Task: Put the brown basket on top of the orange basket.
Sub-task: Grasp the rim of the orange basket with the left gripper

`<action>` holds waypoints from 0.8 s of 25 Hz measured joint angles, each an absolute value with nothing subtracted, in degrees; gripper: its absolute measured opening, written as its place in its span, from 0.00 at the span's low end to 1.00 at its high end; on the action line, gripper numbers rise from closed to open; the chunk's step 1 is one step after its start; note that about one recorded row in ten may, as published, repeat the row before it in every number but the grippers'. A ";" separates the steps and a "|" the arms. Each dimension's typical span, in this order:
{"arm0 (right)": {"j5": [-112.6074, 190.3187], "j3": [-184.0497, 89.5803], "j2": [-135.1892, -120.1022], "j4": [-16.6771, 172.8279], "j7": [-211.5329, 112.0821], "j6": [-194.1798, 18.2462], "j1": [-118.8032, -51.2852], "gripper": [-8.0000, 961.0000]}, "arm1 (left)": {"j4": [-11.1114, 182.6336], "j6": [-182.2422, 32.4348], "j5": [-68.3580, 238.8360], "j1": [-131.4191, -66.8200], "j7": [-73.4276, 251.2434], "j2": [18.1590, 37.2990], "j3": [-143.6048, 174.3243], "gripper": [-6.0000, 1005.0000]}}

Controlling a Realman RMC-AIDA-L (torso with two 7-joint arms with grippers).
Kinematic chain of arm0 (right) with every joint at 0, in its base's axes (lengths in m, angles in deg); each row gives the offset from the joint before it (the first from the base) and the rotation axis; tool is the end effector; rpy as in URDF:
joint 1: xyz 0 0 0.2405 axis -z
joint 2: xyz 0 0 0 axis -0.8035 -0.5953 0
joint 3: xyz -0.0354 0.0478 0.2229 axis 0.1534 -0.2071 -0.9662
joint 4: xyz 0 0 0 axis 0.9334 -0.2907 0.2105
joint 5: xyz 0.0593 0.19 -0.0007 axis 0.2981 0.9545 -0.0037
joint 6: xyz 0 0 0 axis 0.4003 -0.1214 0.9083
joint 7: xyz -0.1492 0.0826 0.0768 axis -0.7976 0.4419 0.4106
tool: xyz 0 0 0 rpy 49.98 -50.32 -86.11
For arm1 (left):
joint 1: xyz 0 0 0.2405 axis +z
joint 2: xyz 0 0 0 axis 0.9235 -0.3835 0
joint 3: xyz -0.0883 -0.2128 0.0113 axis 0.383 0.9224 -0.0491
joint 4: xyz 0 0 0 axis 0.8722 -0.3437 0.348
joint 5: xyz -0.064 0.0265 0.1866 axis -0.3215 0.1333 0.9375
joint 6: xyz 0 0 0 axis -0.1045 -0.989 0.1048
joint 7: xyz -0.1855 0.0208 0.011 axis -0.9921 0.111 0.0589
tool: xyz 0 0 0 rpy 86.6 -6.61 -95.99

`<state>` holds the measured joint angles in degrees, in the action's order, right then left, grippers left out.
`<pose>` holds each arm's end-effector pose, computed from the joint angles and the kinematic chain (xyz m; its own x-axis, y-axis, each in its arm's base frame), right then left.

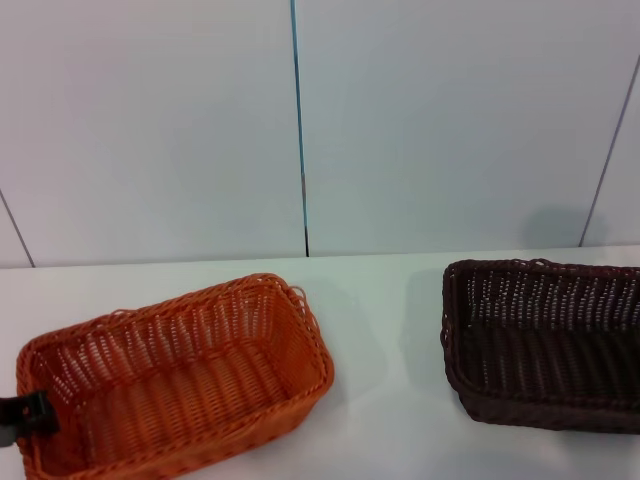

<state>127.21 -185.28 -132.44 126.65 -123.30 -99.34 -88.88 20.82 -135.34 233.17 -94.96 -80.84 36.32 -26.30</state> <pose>0.2765 0.4820 0.1113 -0.5790 0.2839 0.7643 0.7923 -0.0253 0.6096 -0.3197 0.3616 0.0389 0.0250 0.8320 0.5542 0.8749 0.2501 -0.4149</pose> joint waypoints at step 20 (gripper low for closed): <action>127.21 -185.28 -132.53 126.72 -124.06 -99.25 -89.52 0.64 | 20.07 -146.77 223.88 -96.92 -80.41 32.61 -10.70 0.16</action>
<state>127.21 -185.28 -132.53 126.72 -124.06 -99.25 -89.52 20.07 -146.77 223.88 -96.92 -80.41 32.61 -10.70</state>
